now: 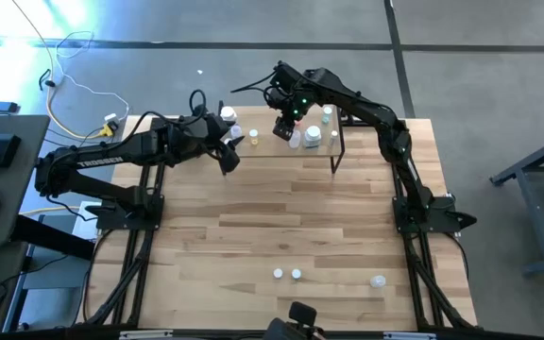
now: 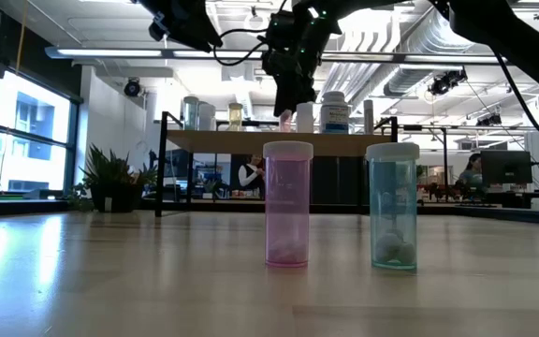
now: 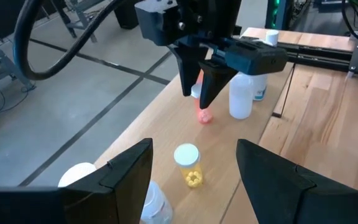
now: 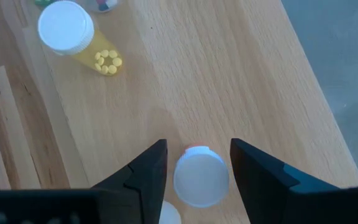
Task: Pick and place medicine bottles onto shelf by color
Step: Put the purple pill bottle on the shelf
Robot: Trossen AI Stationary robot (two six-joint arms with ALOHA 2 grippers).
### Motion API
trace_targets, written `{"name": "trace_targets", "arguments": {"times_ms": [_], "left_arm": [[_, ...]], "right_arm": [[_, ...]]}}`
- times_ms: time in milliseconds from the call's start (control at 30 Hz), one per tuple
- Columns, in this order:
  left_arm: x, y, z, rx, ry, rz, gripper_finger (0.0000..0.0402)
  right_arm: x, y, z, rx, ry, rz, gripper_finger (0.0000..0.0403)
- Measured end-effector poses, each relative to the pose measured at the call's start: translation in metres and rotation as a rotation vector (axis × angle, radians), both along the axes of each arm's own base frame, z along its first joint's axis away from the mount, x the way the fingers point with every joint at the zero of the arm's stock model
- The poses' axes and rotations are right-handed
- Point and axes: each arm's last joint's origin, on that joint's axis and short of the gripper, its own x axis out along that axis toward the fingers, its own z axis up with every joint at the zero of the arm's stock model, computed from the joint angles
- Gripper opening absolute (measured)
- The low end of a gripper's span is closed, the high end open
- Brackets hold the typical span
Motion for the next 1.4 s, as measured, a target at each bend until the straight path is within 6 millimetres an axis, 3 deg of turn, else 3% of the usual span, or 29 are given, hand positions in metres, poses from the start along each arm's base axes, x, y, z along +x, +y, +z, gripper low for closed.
{"name": "trace_targets", "arguments": {"times_ms": [233,767,1400], "left_arm": [[-0.001,-0.001,-0.002,-0.023,0.008,0.000,0.0223],[0.004,-0.010,-0.002,-0.105,-0.044,-0.089,0.0223],[0.028,-0.062,-0.008,-0.169,-0.057,-0.333,0.0223]], "right_arm": [[-0.001,0.001,0.003,-0.007,-0.009,0.003,0.0167],[-0.023,0.015,0.048,-0.072,-0.104,0.004,0.0167],[-0.050,0.074,0.109,-0.040,-0.264,-0.022,0.0167]]}}
